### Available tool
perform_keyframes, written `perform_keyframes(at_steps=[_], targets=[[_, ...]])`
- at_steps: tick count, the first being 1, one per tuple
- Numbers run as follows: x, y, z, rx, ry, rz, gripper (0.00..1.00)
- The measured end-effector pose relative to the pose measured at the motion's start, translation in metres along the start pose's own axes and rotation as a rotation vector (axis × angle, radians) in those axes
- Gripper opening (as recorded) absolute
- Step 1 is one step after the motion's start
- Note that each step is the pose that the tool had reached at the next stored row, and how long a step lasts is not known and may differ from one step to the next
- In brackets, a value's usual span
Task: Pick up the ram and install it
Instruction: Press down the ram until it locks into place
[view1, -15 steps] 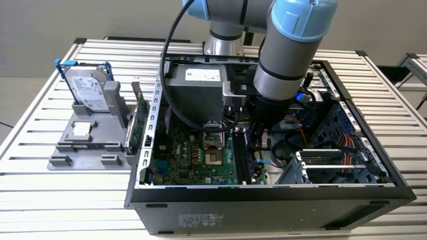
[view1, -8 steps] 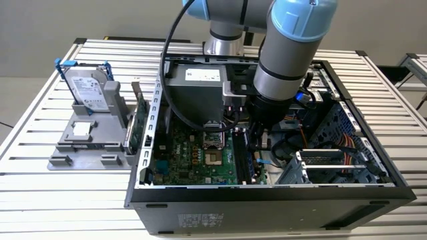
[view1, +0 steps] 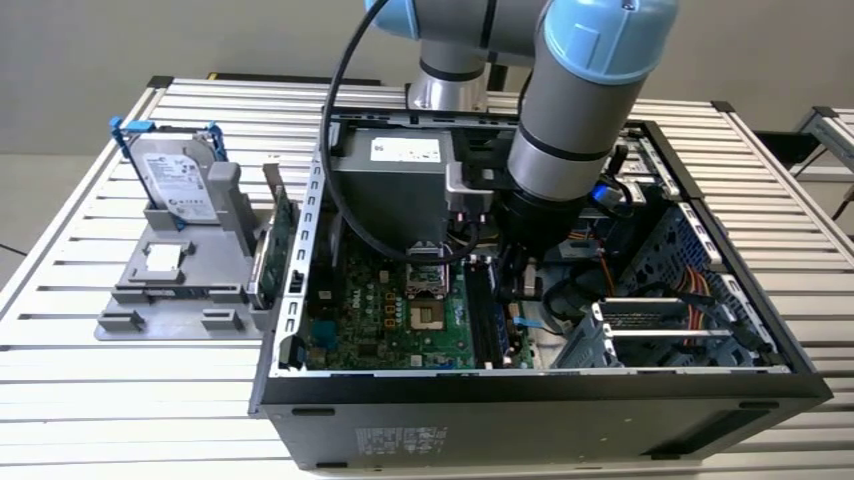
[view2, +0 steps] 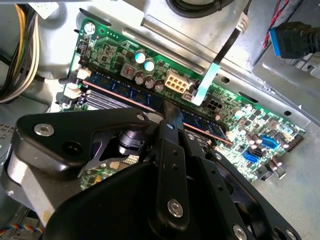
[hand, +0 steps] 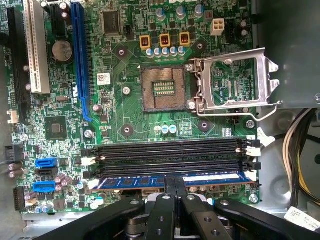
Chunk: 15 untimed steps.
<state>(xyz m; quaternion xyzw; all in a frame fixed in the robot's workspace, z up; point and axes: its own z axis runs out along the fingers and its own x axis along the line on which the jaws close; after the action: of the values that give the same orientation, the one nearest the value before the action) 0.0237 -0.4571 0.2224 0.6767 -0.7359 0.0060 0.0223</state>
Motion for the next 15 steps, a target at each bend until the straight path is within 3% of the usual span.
perform_keyframes(at_steps=[5, 15], targets=[[0.0010, 0.0002, -0.0126, -0.0015, 0.0032, 0.000, 0.00], [0.0016, 0.0003, -0.0285, -0.0059, 0.0048, 0.000, 0.00]])
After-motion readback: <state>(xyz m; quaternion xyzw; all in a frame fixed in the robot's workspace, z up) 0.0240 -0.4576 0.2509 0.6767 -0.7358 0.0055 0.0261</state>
